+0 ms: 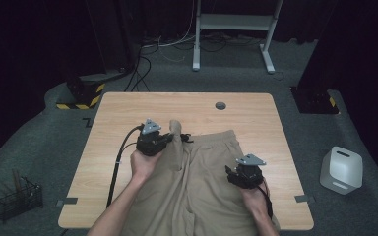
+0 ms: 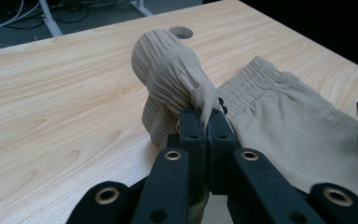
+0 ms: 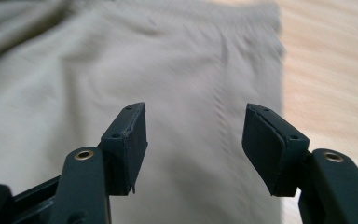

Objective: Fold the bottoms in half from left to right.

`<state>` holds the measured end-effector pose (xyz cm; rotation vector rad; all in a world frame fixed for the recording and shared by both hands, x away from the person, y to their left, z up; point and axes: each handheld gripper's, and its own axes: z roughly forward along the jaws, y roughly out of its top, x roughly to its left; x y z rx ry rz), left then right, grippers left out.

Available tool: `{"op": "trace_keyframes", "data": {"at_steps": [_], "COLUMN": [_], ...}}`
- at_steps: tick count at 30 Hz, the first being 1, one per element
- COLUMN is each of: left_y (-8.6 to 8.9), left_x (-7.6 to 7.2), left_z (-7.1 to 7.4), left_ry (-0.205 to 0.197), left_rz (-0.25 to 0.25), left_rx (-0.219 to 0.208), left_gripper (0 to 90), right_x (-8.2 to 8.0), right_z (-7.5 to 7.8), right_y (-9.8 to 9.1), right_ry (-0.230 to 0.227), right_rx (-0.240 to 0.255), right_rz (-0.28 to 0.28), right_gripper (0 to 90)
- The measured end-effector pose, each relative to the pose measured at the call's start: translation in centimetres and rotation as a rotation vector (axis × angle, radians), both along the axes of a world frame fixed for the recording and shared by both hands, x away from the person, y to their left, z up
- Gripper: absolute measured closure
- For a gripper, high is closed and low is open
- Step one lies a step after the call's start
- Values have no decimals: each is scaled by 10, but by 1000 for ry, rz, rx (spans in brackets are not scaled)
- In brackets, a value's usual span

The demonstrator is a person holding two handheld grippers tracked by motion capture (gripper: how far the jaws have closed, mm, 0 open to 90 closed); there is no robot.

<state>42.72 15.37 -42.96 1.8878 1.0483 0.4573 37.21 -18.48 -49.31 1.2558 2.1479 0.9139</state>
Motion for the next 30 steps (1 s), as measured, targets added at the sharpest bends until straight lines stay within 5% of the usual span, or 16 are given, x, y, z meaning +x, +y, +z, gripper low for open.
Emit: {"op": "trace_keyframes", "data": {"at_steps": [9, 11, 17, 23, 30], "left_y": [-3, -5, -17, -27, -51], "left_x": [1, 1, 7, 14, 18], "left_z": [1, 1, 3, -1, 2], "left_ry": [2, 1, -7, 19, 15], "left_rz": [-9, -17, -37, -53, -99], "left_rx": [-21, -19, -25, -77, -71], "left_gripper": [877, 877, 877, 876, 876], "right_x": [9, 9, 10, 12, 12], "right_z": [-24, -28, -29, -29, -29], "right_y": [-16, -18, -19, -17, -17], "right_ry": [50, 40, 48, 51, 50], "right_rx": [-18, 17, 44, 45, 45], "right_rz": [-41, -38, -30, -24, -25], "right_gripper": [396, 405, 411, 413, 412]}}
